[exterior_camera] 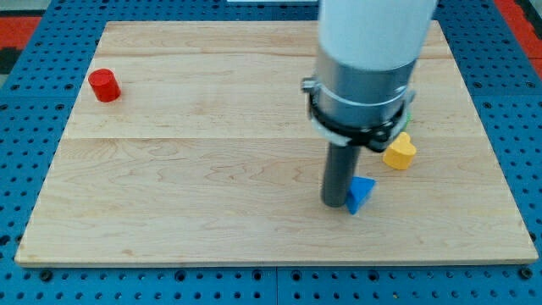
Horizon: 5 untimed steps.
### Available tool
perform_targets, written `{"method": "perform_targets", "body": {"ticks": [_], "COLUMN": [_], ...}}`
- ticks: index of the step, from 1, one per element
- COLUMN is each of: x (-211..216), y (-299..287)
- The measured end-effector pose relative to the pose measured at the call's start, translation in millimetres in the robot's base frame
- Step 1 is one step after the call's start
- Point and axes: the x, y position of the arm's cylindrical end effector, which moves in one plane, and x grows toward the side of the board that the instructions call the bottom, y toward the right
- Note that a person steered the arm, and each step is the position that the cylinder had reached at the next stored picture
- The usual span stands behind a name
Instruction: Put the blue triangle at the bottom of yellow heart
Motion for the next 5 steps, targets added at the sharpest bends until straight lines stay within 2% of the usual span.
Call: {"method": "perform_targets", "body": {"ticks": [3,4,5], "x": [-11,-10,-10], "y": [55,25,-75]}}
